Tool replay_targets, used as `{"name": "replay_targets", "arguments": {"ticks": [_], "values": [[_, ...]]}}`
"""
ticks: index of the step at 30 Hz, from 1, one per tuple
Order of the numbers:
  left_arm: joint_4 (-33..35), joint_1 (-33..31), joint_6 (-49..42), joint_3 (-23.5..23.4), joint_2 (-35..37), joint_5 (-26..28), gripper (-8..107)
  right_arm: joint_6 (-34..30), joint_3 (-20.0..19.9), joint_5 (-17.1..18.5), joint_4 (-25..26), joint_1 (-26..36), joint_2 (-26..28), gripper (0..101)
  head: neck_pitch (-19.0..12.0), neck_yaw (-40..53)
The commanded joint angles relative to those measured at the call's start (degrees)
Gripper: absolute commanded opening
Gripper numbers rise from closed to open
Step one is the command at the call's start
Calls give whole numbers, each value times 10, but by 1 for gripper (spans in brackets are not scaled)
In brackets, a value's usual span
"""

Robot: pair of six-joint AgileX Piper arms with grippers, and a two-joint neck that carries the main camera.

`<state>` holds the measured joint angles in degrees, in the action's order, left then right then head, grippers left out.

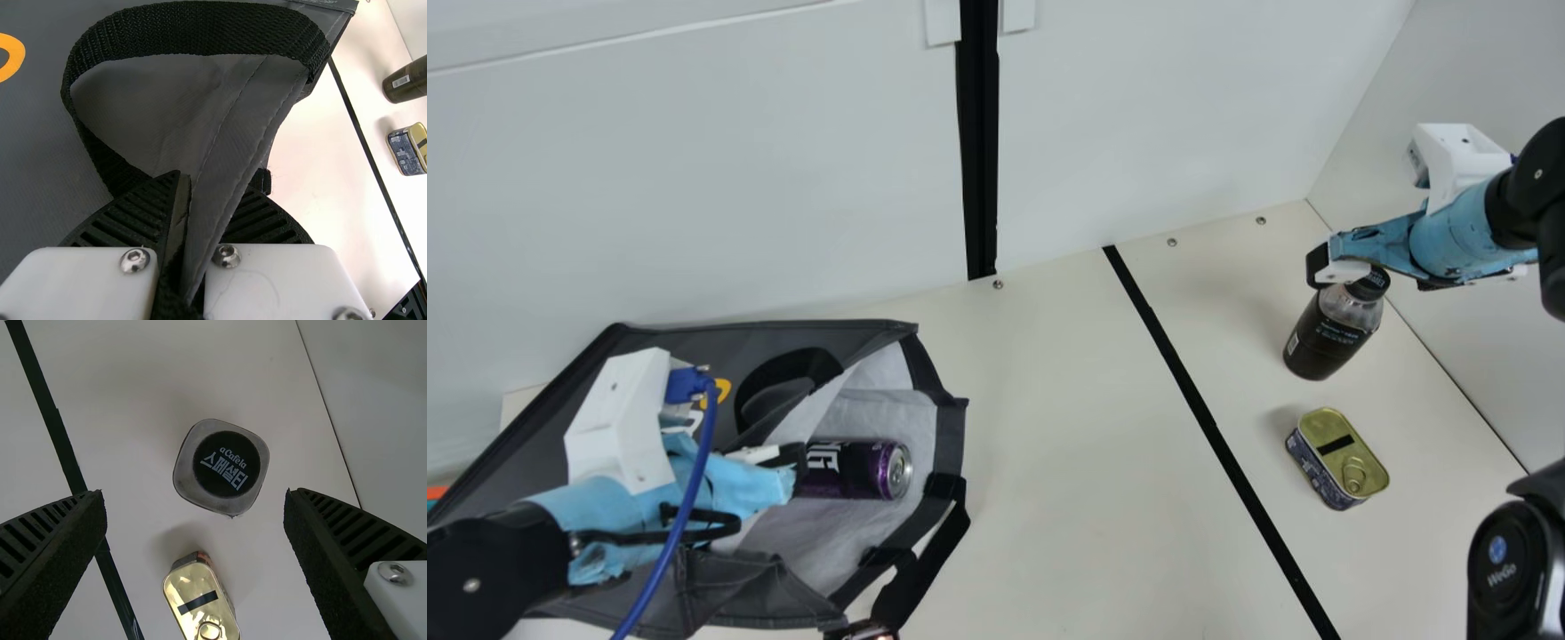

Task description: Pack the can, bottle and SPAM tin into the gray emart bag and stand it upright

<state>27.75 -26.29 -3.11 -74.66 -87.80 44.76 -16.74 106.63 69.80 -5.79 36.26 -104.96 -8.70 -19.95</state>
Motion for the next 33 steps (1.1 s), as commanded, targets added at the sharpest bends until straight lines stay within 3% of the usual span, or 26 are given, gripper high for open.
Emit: {"name": "replay_targets", "arguments": {"ticks": [1, 17, 31, 33], "values": [[0, 0, 0, 0, 0, 0, -8, 0, 4, 1, 1, 1, -8, 95, -13, 0], [0, 0, 0, 0, 0, 0, -8, -8, 30, 1, 6, 8, -60, 95, -13, 0], [0, 0, 0, 0, 0, 0, -8, -19, 41, 1, -7, 12, -75, 1, -13, 0], [0, 0, 0, 0, 0, 0, -8, -22, 42, 1, -11, 13, -75, 0, -13, 0]]}}
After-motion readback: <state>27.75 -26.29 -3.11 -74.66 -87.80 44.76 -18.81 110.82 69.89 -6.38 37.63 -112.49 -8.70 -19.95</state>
